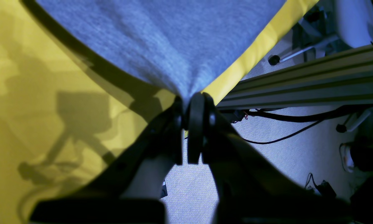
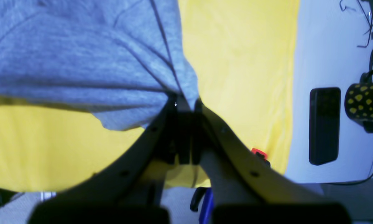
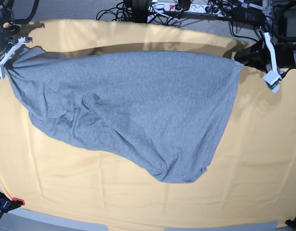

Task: Layout the t-shirt on the table in an organized manner, then fold the t-shirt properly
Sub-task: 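Lift the shirt with both grippers, stretching it taut between them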

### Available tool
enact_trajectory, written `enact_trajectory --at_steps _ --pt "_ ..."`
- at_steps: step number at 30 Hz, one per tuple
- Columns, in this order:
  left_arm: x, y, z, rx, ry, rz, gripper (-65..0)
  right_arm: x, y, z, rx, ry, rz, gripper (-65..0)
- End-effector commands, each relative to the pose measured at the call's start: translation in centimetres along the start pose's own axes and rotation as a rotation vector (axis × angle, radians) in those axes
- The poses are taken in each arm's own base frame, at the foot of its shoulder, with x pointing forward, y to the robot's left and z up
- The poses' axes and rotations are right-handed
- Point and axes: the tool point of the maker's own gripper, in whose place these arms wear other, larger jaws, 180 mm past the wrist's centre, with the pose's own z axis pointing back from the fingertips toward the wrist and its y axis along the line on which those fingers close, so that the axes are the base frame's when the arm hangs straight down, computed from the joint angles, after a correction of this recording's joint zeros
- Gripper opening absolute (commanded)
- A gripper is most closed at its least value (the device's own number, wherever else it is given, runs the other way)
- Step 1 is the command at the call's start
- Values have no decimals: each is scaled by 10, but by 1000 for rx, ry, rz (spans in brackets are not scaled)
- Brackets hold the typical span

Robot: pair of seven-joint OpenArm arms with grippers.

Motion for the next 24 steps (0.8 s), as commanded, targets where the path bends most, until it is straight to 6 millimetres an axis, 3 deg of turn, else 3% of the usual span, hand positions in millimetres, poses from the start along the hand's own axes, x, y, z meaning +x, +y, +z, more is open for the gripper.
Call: enact_trajectory --at_steps 1,7,14,18,24 --pt "8 -1 5 1 -14 -28 -650 1 -4 4 -12 -4 29 -650" --pt "7 0 7 4 -1 -34 -650 -27 4 9 22 94 78 -650" --pt "8 1 8 7 -1 -38 -650 -11 3 8 20 13 87 -650" --pt "56 15 16 86 -226 -88 -650 27 0 8 7 -159 76 -650" --pt "128 49 48 307 -431 -291 -650 84 -20 13 -66 -366 -2 -650"
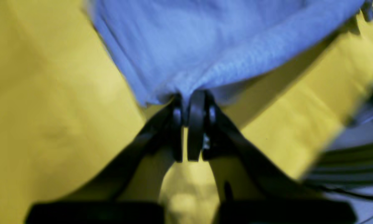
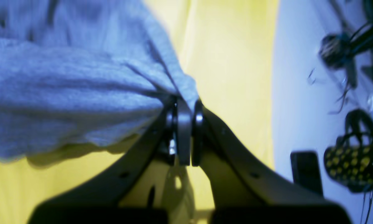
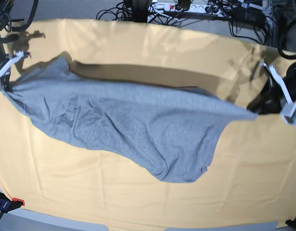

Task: Layout the t-shirt on the table in an organized manner, then fold the t-shirt properly
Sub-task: 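Lift the shirt with both grippers, stretching it taut between them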

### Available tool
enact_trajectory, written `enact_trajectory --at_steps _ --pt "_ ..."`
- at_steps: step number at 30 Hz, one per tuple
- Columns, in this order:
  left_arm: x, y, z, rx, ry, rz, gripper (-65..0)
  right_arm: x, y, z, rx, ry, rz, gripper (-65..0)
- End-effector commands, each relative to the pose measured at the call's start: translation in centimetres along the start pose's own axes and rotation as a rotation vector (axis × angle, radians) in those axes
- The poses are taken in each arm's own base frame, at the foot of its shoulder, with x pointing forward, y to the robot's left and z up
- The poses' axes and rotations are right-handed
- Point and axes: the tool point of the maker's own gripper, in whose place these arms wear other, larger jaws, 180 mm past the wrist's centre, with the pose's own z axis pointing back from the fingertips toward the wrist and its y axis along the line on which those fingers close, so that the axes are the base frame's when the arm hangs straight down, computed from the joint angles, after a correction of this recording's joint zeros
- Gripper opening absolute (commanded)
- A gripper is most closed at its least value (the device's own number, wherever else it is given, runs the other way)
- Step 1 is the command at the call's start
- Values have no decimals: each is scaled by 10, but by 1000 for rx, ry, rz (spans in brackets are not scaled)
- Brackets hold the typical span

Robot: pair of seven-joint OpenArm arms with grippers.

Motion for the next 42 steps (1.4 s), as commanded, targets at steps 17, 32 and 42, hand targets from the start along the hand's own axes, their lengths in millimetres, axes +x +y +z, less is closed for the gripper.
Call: enact_trajectory --at_steps 17,32,42 --pt "58 52 -38 24 -57 -82 -650 77 -64 -10 -144 -195 22 -650" --pt "27 26 2 -182 256 -74 -650 -22 -1 3 225 217 190 -650" --pt "-22 -24 4 -305 390 -64 -650 -62 34 32 470 373 237 -650"
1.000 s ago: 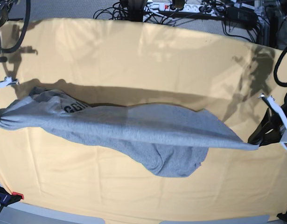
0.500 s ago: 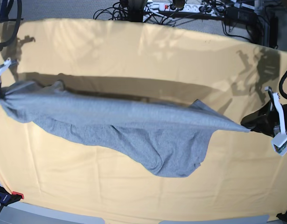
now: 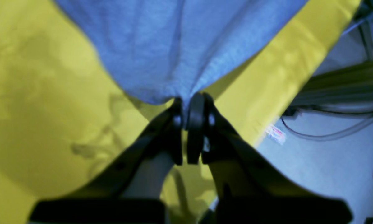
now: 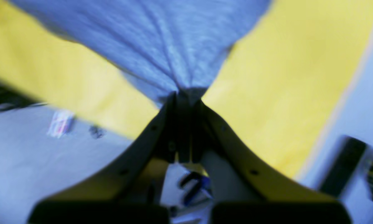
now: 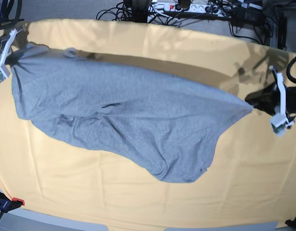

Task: Layout the t-shirt on the table in an organized manner, then fold the t-shirt properly
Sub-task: 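Lift the shirt with both grippers, stretching it taut between them, then swing the stretched shirt over the table and lay it down, releasing both grippers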

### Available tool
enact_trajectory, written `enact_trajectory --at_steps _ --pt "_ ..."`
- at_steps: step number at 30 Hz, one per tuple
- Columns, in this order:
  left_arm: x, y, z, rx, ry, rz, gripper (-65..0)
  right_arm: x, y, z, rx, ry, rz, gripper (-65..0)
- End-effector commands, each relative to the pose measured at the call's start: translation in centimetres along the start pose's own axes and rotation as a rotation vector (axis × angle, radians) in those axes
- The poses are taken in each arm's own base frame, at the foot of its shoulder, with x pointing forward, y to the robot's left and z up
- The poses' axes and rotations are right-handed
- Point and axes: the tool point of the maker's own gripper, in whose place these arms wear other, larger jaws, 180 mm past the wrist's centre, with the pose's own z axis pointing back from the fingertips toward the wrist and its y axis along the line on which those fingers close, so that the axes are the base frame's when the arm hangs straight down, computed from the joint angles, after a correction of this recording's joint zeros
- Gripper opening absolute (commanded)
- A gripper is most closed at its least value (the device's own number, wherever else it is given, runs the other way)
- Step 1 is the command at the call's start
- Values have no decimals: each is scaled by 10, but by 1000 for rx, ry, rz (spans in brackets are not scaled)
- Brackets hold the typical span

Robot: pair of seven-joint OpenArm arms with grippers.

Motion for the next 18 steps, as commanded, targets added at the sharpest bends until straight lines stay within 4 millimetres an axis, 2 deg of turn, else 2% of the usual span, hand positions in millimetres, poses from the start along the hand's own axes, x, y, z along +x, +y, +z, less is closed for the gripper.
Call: enact_trajectory --at_steps 1,4,7,13,18 --pt "6 -5 6 0 -3 -34 -650 3 2 4 14 -12 25 -650" --pt "-2 -22 1 -38 36 -55 -650 -4 11 7 59 19 48 -650" --pt "0 -29 3 -41 57 -92 -650 -10 14 13 64 61 112 -650" --pt "1 -31 10 -31 98 -140 -650 -21 27 30 65 112 177 -650" --pt "-2 -26 20 -9 150 -158 -650 -39 18 43 38 174 167 -650"
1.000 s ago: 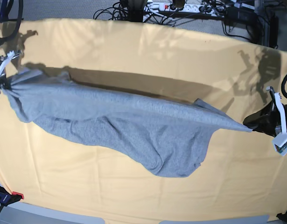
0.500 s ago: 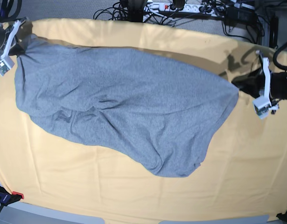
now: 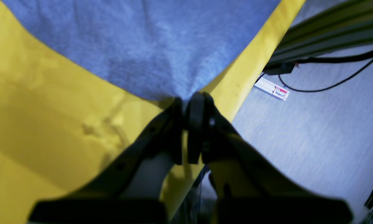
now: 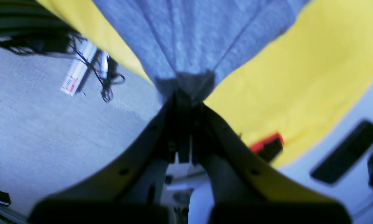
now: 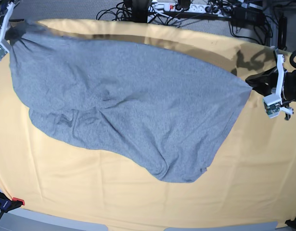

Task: Layout the t-shirt on the table in an organized manner, then fold the t-shirt properly
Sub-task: 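Swing the stretched shirt over the table and lay it down, releasing both grippers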

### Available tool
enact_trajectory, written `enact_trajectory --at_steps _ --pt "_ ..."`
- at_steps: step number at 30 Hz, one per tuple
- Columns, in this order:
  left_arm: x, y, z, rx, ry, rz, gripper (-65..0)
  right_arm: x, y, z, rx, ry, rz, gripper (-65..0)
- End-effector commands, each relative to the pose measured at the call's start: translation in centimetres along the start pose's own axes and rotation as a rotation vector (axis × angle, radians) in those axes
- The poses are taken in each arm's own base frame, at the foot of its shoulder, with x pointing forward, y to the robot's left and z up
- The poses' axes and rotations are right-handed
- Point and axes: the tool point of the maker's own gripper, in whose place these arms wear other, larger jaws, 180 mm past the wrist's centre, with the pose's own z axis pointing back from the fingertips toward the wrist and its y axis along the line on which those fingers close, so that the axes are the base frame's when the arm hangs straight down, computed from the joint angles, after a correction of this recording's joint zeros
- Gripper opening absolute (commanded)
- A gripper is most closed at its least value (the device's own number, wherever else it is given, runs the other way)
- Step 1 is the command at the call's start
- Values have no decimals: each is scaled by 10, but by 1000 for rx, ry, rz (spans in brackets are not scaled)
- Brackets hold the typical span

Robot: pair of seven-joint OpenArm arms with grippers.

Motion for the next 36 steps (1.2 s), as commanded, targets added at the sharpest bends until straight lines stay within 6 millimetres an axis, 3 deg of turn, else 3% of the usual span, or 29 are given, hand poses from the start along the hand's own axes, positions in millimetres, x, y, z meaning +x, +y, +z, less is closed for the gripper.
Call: enact_trajectory --at_steps 1,9,17,22,28,32,36 --pt "6 3 10 19 2 -26 -650 -1 -3 6 -7 8 17 -650" --pt "0 4 13 21 38 -8 -650 -11 9 10 45 26 1 -650" --pt "-31 -26 -8 -101 101 62 -650 -5 16 10 83 -7 -8 -650" --pt "-35 -31 -10 -118 111 74 -650 -6 18 10 91 -10 -14 -650" --pt "-36 -30 -8 -116 123 60 -650 -27 32 11 141 73 -14 -650" --pt "-37 -30 -8 -119 127 61 -650 -28 34 11 146 77 -14 -650" --pt "-50 -43 -13 -167 158 91 -650 -29 36 11 158 81 -13 -650"
